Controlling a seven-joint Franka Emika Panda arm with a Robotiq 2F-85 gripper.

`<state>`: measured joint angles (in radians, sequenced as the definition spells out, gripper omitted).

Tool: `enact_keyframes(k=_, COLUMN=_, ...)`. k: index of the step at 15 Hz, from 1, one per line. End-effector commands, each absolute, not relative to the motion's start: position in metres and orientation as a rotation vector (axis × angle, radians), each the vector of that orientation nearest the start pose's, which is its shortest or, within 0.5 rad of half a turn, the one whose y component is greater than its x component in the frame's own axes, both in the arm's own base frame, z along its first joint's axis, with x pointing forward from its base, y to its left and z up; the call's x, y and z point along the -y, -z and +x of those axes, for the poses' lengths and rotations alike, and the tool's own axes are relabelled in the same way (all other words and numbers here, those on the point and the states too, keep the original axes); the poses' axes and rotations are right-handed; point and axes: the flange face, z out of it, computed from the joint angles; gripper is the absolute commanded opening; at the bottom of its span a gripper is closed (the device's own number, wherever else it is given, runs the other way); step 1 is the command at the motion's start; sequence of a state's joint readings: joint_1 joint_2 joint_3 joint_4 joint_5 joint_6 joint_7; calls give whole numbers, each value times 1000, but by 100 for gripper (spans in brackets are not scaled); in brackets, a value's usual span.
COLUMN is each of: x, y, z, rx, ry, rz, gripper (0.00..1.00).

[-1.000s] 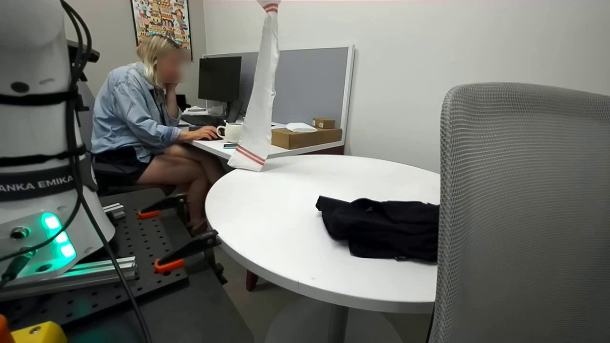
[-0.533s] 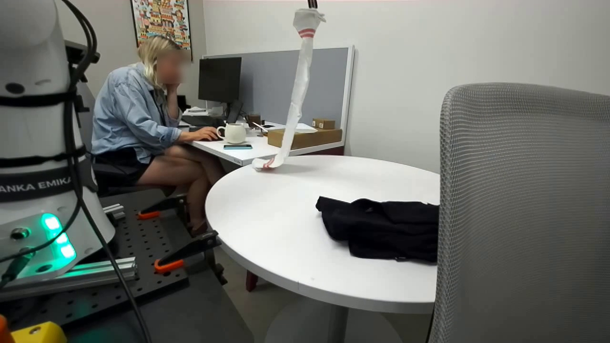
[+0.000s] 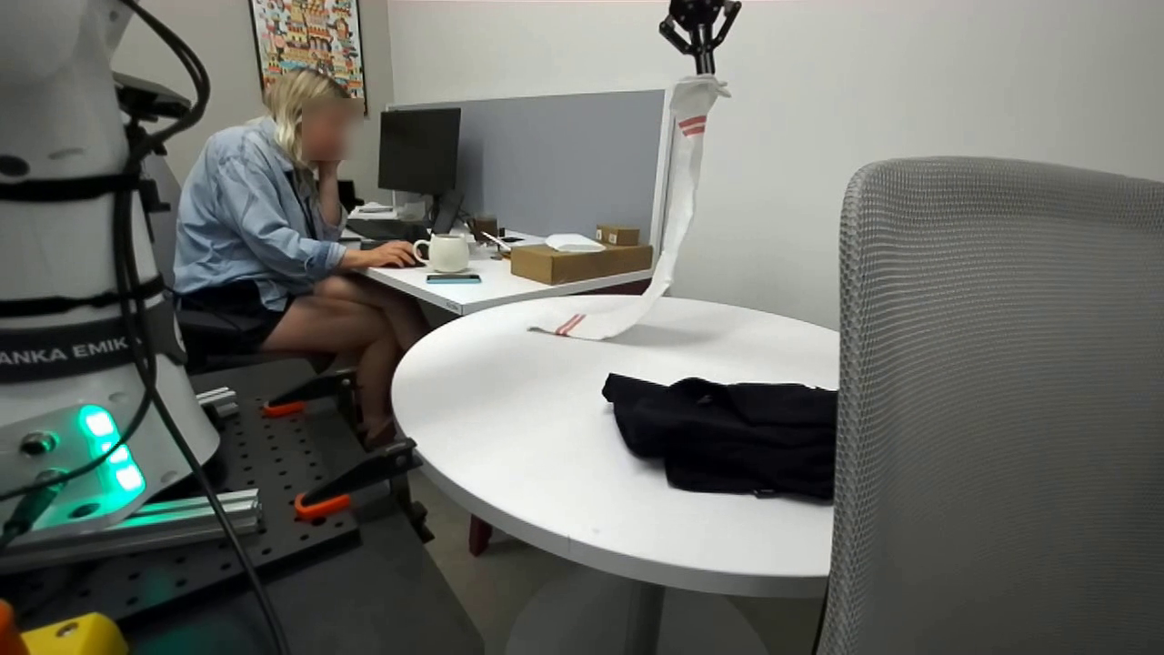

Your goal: Put the shirt on the table, unfold the white cloth then unfold the shirt.

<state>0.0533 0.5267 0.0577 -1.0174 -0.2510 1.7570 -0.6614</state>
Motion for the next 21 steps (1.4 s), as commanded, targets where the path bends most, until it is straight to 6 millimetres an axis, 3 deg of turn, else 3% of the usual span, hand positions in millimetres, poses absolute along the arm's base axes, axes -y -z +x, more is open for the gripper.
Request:
enact_keyframes(k=1, x=-16, y=-547, z=752, rx=1263, ry=185, rz=-3202, gripper=0)
enact_keyframes(k=2, x=-9, y=-539, z=758, rx=1205, ry=180, rz=-3231, gripper=0)
enact_keyframes(k=3, x=0, y=-533, z=763, rx=1143, ry=180, rz=-3258, gripper=26)
enact_keyframes(k=4, x=9, y=-528, z=766, rx=1077, ry=177, rz=-3275, gripper=27)
enact_keyframes(k=7, x=32, y=-521, z=770, rx=938, ry=167, rz=-3317, gripper=47)
enact_keyframes(k=14, x=82, y=-546, z=763, rx=814, ry=256, rz=-3338, gripper=100)
enact_keyframes(k=18, x=112, y=-544, z=759, rx=742, ry=250, rz=-3331, gripper=100)
enact_keyframes(k=21, x=145, y=-538, z=757, rx=523, ry=304, rz=-3319, gripper=100)
